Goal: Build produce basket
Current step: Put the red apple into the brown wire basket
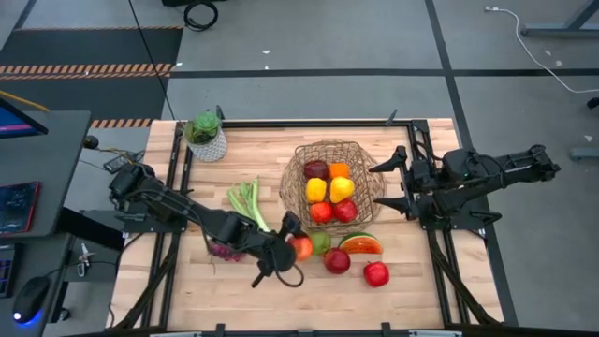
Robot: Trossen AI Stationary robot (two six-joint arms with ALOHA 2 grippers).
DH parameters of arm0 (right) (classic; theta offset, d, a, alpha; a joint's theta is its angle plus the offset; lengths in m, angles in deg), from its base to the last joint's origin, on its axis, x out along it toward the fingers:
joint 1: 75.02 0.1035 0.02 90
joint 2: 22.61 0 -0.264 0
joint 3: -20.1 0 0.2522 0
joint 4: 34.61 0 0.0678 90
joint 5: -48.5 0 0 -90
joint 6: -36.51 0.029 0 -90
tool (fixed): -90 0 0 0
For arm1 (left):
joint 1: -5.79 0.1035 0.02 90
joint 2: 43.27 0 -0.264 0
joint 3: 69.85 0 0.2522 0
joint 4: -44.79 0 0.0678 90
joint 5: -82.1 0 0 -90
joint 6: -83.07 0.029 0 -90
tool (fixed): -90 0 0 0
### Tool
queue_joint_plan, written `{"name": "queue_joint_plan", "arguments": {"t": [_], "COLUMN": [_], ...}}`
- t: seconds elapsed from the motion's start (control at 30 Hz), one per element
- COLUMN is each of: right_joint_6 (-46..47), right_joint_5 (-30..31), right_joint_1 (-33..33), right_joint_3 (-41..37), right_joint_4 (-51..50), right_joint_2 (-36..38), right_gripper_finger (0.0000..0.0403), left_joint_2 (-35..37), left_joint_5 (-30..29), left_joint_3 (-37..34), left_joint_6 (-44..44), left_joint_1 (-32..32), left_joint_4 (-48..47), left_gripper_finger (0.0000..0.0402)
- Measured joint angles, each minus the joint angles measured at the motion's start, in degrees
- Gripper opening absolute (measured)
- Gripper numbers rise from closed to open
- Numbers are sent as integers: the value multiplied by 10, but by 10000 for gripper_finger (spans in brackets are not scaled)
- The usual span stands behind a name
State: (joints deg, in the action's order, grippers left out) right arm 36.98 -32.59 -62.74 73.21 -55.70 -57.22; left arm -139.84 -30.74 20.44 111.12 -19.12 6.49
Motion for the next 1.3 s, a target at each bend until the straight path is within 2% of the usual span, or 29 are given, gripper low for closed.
{"name": "queue_joint_plan", "arguments": {"t": [0.17, 0.27, 0.6, 0.97, 1.3], "right_joint_6": [14, 26, 60, 61, 60], "right_joint_5": [0, -1, -2, -2, -1], "right_joint_1": [0, 0, 0, 0, 0], "right_joint_3": [0, 0, 0, 0, 0], "right_joint_4": [0, 0, -20, -23, -23], "right_joint_2": [0, 0, -3, -3, -3], "right_gripper_finger": [387, 387, 387, 387, 387], "left_joint_2": [0, 0, 0, 0, 0], "left_joint_5": [-1, -1, -1, 0, 0], "left_joint_3": [0, 0, 0, 0, 0], "left_joint_6": [239, 354, 610, 993, 1263], "left_joint_1": [7, 12, 24, 33, 62], "left_joint_4": [5, 6, 7, 16, 144], "left_gripper_finger": [348, 348, 348, 348, 348]}}
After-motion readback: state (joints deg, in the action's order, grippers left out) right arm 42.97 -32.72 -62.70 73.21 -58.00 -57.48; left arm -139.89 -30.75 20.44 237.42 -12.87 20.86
